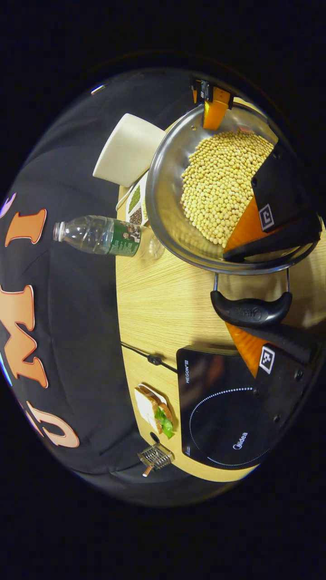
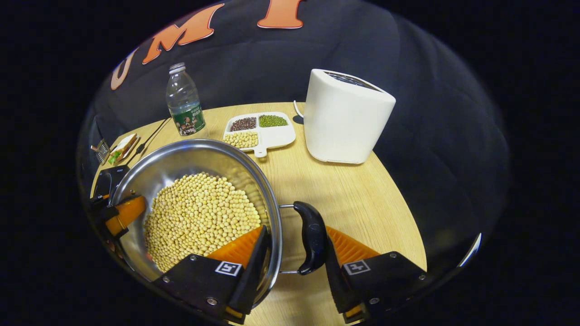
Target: First push the handle of the pot to place it horizontally, then grasp the pot with both hands and set it on the induction cooktop.
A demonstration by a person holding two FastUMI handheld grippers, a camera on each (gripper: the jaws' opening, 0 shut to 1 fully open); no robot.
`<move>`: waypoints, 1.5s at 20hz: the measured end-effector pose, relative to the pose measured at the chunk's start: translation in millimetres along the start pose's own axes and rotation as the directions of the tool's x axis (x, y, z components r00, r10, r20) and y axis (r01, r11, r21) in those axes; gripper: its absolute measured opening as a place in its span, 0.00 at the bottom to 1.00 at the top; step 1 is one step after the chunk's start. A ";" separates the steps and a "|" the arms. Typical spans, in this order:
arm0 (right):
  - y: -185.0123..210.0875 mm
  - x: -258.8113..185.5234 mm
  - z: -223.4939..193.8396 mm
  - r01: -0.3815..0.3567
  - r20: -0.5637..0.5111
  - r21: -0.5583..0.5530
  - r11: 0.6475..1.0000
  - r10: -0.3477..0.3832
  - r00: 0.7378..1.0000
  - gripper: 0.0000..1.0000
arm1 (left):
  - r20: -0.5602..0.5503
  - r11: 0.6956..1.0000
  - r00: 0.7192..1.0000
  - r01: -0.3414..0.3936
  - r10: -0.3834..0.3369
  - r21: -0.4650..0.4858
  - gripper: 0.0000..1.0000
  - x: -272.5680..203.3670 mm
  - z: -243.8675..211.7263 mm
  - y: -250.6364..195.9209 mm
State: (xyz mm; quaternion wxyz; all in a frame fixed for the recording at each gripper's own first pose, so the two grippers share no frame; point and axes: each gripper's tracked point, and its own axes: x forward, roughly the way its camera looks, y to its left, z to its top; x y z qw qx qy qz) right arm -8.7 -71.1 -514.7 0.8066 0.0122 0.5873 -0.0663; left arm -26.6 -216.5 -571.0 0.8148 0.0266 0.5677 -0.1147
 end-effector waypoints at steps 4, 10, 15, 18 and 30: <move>4.1 -13.5 2.8 0.015 0.023 -0.009 1.000 -0.015 1.000 0.63 | -0.012 0.999 1.000 0.001 -0.001 -0.034 0.75 -5.7 -5.7 2.2; 16.5 -54.2 10.4 -0.005 0.064 0.017 1.000 0.004 0.998 0.63 | 0.060 1.000 0.998 -0.019 0.020 -0.021 0.75 -47.8 12.3 21.3; 43.9 -92.5 15.1 -0.027 0.100 0.007 1.000 0.026 0.995 0.62 | 0.113 0.999 0.993 -0.036 0.038 -0.023 0.75 -88.6 21.7 50.7; 64.8 -109.3 15.1 -0.048 0.113 -0.002 0.999 0.048 0.993 0.62 | 0.135 0.998 0.989 -0.057 0.059 -0.025 0.74 -112.2 22.1 75.4; 168.9 -156.7 15.3 -0.151 0.116 -0.078 0.985 0.159 0.980 0.62 | 0.160 0.985 0.973 -0.156 0.166 -0.075 0.71 -175.0 6.0 186.5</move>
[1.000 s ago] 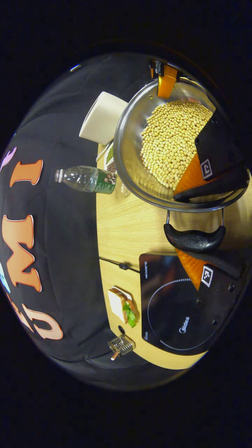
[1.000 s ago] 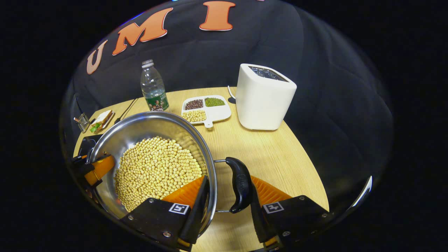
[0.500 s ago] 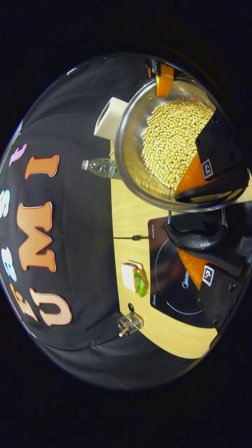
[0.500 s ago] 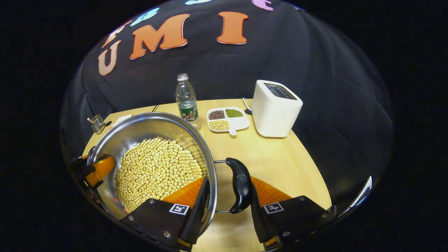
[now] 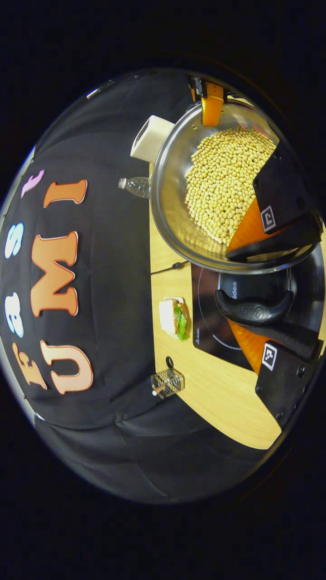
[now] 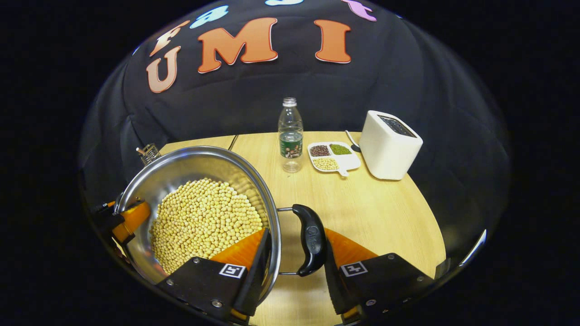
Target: First push the handle of the pot to place it horizontally, then grasp the pot with both hands and set it on the induction cooktop.
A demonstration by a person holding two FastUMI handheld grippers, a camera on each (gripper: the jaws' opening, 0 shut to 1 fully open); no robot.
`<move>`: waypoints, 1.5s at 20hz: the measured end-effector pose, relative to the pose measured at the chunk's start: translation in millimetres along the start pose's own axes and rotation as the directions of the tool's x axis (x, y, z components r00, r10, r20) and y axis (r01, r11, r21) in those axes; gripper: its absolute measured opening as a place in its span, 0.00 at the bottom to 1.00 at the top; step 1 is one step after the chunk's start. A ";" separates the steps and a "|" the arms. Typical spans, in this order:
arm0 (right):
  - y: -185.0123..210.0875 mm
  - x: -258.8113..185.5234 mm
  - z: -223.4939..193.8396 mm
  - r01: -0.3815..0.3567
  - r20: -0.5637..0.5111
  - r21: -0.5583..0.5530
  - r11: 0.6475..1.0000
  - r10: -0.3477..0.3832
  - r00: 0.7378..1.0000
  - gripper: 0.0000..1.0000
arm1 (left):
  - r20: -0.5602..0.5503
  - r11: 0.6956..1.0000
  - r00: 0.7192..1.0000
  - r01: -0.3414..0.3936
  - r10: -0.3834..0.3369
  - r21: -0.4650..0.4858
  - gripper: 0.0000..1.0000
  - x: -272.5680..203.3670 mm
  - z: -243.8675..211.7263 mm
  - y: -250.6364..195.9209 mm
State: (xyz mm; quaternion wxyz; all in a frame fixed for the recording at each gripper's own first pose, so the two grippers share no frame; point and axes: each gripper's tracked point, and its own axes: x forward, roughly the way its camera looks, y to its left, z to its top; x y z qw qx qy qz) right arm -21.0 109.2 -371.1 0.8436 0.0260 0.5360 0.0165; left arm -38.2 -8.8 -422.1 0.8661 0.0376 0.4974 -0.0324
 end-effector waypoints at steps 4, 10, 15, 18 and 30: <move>41.4 14.4 0.6 -0.017 0.020 -0.043 0.999 0.018 1.000 0.62 | -0.020 0.998 0.999 -0.026 0.025 -0.056 0.71 3.1 -11.0 42.2; 94.9 29.7 10.2 -0.066 0.013 -0.057 0.996 0.067 0.998 0.62 | -0.030 0.995 0.997 -0.079 0.078 -0.059 0.74 7.4 -9.3 98.6; 130.1 42.3 28.2 -0.098 0.017 -0.059 0.993 0.099 0.995 0.62 | -0.024 0.992 0.993 -0.114 0.113 -0.051 0.71 16.1 4.7 133.5; 145.9 53.0 33.1 -0.106 0.006 -0.062 0.992 0.107 0.994 0.62 | -0.028 0.990 0.991 -0.130 0.129 -0.052 0.71 21.9 11.7 149.2; 157.5 100.1 26.7 -0.079 -0.049 -0.073 0.994 0.076 0.996 0.62 | -0.088 0.993 0.991 -0.107 0.102 -0.058 0.75 84.2 -9.7 160.5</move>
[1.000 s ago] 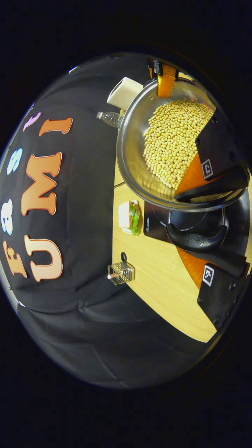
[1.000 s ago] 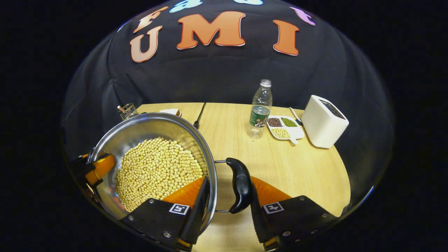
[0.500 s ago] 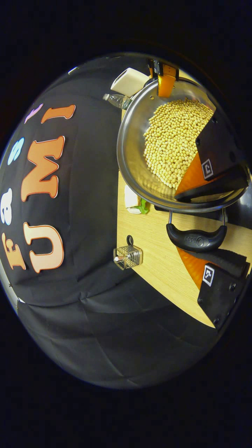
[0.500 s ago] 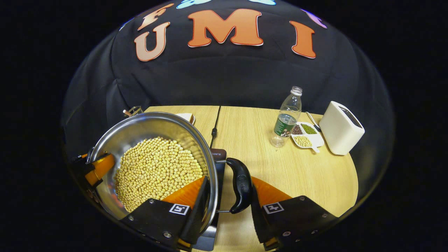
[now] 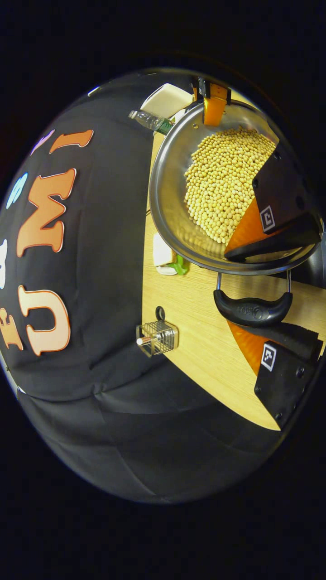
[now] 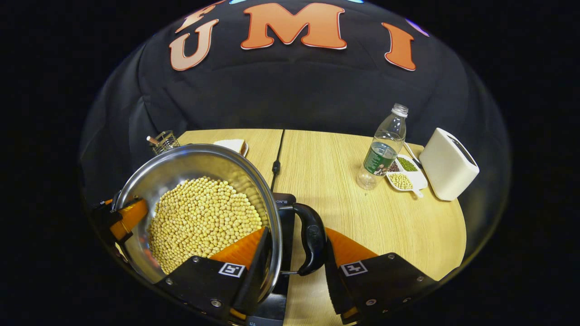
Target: First push the handle of the pot to place it horizontally, then grasp the pot with both hands and set it on the induction cooktop.
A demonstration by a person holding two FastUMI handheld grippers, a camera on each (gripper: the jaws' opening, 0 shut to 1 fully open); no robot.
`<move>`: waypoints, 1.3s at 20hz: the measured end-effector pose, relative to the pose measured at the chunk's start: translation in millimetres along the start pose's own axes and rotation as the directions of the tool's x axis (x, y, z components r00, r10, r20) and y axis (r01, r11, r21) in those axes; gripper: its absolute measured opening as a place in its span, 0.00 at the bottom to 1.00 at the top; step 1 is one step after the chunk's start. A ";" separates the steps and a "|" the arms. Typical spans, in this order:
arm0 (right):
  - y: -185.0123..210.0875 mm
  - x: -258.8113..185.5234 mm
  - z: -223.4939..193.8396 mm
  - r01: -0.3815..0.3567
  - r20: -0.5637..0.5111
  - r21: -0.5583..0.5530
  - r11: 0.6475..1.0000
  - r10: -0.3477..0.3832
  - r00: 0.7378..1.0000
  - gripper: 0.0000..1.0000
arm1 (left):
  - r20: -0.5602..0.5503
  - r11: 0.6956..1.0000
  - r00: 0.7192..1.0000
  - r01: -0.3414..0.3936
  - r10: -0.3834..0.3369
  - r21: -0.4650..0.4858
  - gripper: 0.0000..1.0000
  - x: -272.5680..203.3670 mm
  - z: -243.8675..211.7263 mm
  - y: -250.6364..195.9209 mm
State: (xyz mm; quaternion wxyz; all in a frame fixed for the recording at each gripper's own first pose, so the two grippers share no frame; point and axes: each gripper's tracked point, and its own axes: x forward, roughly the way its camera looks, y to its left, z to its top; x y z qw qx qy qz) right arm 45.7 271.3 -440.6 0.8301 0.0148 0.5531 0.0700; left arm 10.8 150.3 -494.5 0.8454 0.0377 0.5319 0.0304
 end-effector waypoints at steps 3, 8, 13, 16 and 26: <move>-2.8 7.4 -1.4 -0.002 -0.019 0.017 1.000 0.002 1.000 0.62 | -0.004 1.000 1.000 0.009 -0.009 0.012 0.73 7.3 0.3 -2.8; -4.1 12.9 -1.6 0.020 -0.021 0.029 0.999 -0.020 1.000 0.63 | -0.031 1.000 0.999 0.025 -0.025 0.009 0.75 21.2 -2.5 -10.0; -1.9 9.1 -5.6 -0.005 -0.045 0.035 0.999 0.007 0.999 0.67 | -0.038 0.998 0.999 0.008 -0.006 0.055 0.82 27.6 -8.2 -8.7; -6.8 -2.1 10.9 -0.037 0.012 0.076 0.996 0.036 0.999 0.72 | 0.033 0.992 0.999 -0.037 0.034 0.119 0.87 7.7 11.9 -14.3; -61.2 -173.1 107.8 -0.056 0.512 -0.002 0.998 0.049 0.857 0.79 | 0.404 0.998 0.914 -0.046 0.030 0.030 0.90 -147.0 132.7 -48.1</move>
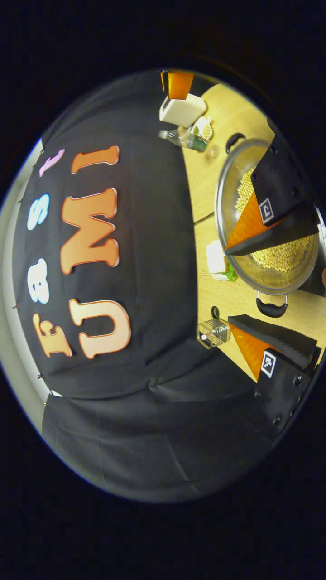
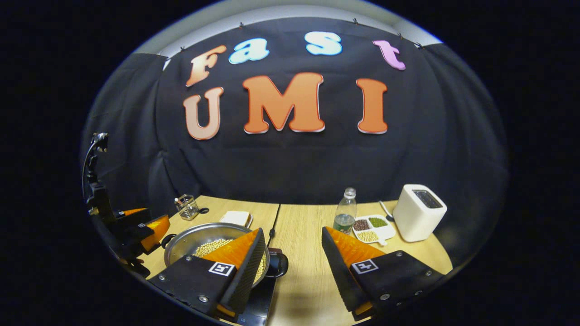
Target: First push the handle of the pot to place it horizontally, then grasp the pot with both hands and set it on the induction cooktop.
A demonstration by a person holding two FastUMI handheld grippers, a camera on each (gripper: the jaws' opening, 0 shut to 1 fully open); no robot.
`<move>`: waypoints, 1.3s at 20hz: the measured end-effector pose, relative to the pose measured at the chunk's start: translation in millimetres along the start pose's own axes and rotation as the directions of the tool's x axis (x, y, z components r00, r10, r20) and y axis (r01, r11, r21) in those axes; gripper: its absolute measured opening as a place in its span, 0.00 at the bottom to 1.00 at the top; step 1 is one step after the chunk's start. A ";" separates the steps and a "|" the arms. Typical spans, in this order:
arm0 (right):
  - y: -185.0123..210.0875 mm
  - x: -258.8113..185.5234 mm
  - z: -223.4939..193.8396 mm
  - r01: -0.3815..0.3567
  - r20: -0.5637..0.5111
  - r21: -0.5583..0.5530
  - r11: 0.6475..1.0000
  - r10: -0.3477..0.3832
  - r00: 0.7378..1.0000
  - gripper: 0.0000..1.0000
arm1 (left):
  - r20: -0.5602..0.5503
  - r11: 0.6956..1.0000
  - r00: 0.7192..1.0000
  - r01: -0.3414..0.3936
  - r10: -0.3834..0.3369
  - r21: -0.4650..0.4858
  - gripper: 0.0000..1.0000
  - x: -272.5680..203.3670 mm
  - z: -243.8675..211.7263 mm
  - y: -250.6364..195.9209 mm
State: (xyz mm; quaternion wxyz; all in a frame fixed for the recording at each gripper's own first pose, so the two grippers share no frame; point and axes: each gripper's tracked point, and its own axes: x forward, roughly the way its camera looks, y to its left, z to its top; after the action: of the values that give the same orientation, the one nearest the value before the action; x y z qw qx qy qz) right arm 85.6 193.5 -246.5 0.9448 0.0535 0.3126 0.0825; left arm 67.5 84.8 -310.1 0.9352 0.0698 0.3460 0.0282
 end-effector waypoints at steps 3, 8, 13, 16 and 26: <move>-9.7 -35.5 43.8 -0.049 0.160 -0.007 0.999 0.050 0.986 0.81 | 0.114 0.998 0.993 0.021 -0.014 -0.061 0.86 -52.4 50.5 -18.7; -47.0 -91.4 72.7 -0.062 0.237 -0.031 0.998 0.067 0.969 0.81 | 0.300 0.993 0.954 0.058 -0.023 -0.107 0.89 -130.1 123.7 -39.8; -98.2 -125.9 91.5 -0.017 0.309 -0.032 0.999 0.026 0.951 0.88 | 0.407 0.988 0.913 0.087 -0.028 -0.126 0.86 -182.2 161.4 -60.6; -116.8 -145.3 101.0 0.001 0.335 -0.040 0.999 0.012 0.942 0.97 | 0.426 0.987 0.904 0.103 -0.042 -0.121 0.91 -195.5 172.0 -74.6; -142.1 -187.7 145.4 0.025 0.480 -0.085 0.996 0.020 0.877 0.93 | 0.472 0.978 0.881 0.071 0.032 -0.198 0.86 -200.0 190.1 -56.5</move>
State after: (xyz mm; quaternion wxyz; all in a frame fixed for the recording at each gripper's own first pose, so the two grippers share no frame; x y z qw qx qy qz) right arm 41.7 11.4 -42.8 0.9943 0.0299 0.0647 0.0793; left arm 39.7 -12.3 -47.2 0.9936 -0.0278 0.1033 0.0371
